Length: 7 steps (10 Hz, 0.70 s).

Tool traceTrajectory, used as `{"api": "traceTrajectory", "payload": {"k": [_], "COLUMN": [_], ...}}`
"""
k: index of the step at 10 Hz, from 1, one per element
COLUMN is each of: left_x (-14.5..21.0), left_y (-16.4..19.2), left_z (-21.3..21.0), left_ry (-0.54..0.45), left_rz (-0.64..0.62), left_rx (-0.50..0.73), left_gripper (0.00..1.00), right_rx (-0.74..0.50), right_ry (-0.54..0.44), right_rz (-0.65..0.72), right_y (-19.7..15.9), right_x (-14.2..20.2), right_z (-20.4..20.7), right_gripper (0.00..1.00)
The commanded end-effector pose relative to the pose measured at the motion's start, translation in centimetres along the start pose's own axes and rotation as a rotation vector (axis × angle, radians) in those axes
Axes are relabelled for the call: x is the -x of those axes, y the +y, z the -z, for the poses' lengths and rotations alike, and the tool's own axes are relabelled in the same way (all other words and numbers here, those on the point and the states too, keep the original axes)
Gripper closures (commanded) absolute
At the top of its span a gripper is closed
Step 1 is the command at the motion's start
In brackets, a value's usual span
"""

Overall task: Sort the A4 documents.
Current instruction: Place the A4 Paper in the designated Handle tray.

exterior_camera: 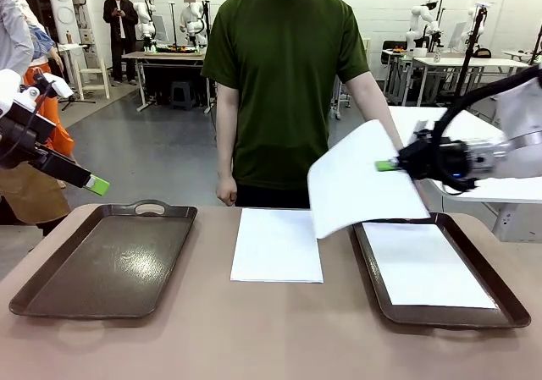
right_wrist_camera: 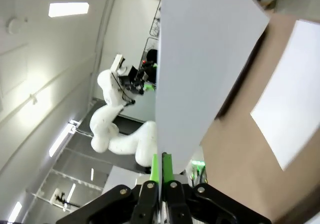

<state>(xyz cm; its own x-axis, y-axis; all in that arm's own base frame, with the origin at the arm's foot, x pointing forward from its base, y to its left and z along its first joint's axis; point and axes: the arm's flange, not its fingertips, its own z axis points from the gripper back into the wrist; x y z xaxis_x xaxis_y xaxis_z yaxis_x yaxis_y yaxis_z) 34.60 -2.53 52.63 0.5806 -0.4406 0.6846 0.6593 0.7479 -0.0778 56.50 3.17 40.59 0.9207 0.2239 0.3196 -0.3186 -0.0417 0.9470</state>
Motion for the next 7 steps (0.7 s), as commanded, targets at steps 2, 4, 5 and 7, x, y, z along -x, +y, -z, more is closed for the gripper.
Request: {"api": "traceTrajectory", "payload": {"k": [2, 4, 5, 7], "left_x": [0.2, 0.2, 0.2, 0.2], "left_y": [0.3, 0.3, 0.3, 0.3], "left_z": [0.1, 0.1, 0.1, 0.1], "left_ry": [-0.008, -0.008, -0.008, -0.008], "left_rz": [0.013, 0.013, 0.013, 0.013], "left_rx": [0.012, 0.012, 0.012, 0.012], "left_gripper": [0.00, 0.00, 0.00, 0.00], "right_rx": [0.047, 0.028, 0.010, 0.068], "right_ry": [0.081, 0.073, 0.073, 0.102], "right_rz": [-0.005, 0.023, 0.026, 0.045], "right_y": [-2.6, -5.0, -6.6, -9.6], "right_x": [1.5, 2.0, 2.3, 3.1], "right_z": [-3.5, -3.4, -3.1, -3.9], "right_gripper": [0.99, 0.99, 0.99, 0.99]}}
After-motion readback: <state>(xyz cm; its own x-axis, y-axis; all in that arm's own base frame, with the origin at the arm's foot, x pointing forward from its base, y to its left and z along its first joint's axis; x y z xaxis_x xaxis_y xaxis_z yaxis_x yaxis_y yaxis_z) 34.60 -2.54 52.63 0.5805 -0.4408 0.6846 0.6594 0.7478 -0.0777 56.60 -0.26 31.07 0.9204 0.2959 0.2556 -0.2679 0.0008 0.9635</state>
